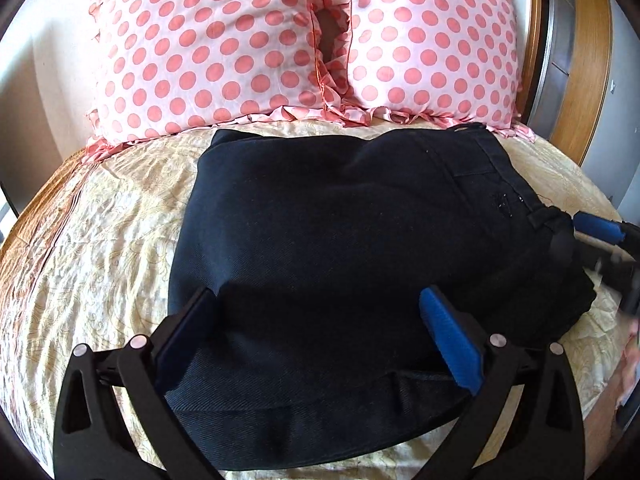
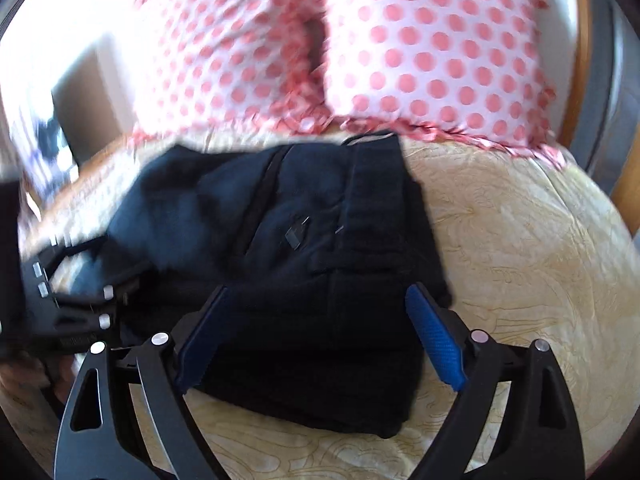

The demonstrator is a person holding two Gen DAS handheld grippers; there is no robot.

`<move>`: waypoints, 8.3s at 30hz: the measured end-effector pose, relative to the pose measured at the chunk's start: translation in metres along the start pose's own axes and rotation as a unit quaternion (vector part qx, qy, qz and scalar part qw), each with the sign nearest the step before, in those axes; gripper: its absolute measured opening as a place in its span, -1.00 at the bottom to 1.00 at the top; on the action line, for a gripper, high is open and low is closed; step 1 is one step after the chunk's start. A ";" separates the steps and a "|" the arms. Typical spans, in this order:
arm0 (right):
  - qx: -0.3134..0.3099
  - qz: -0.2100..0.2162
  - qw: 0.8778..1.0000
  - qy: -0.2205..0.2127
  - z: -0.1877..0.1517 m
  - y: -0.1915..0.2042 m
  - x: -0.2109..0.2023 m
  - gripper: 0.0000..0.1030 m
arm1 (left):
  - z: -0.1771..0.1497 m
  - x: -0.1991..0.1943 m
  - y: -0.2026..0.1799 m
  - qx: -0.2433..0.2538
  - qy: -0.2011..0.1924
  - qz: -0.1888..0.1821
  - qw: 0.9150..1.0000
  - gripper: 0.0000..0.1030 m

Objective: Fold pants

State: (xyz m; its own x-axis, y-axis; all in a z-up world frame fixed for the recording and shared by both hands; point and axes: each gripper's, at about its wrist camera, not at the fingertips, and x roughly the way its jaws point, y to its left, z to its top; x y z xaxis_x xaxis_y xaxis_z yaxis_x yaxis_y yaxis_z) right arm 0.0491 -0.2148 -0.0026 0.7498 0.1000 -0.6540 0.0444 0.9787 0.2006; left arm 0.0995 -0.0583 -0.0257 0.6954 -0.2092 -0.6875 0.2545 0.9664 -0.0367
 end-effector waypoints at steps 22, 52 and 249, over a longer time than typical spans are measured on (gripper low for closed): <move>0.077 0.056 0.995 0.039 0.008 -0.052 0.019 -0.29 | 0.000 -0.006 -0.003 -0.004 -0.001 -0.001 1.000 0.96; 0.038 0.065 0.995 0.069 0.000 -0.043 0.010 -0.12 | 0.014 -0.038 0.018 -0.013 -0.053 -0.008 0.998 0.96; -0.089 -0.131 0.984 -0.076 -0.032 0.080 -0.003 0.97 | -0.017 0.007 0.005 -0.003 -0.023 0.064 0.998 0.96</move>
State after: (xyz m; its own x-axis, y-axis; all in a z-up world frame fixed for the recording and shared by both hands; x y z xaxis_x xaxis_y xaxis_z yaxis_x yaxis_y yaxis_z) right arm 0.0290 -0.1309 -0.0076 0.8186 -0.1746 -0.5471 0.1430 0.9846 -0.1003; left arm 0.0942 -0.0521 -0.0435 0.7516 -0.0908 -0.6533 0.1583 0.9864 0.0450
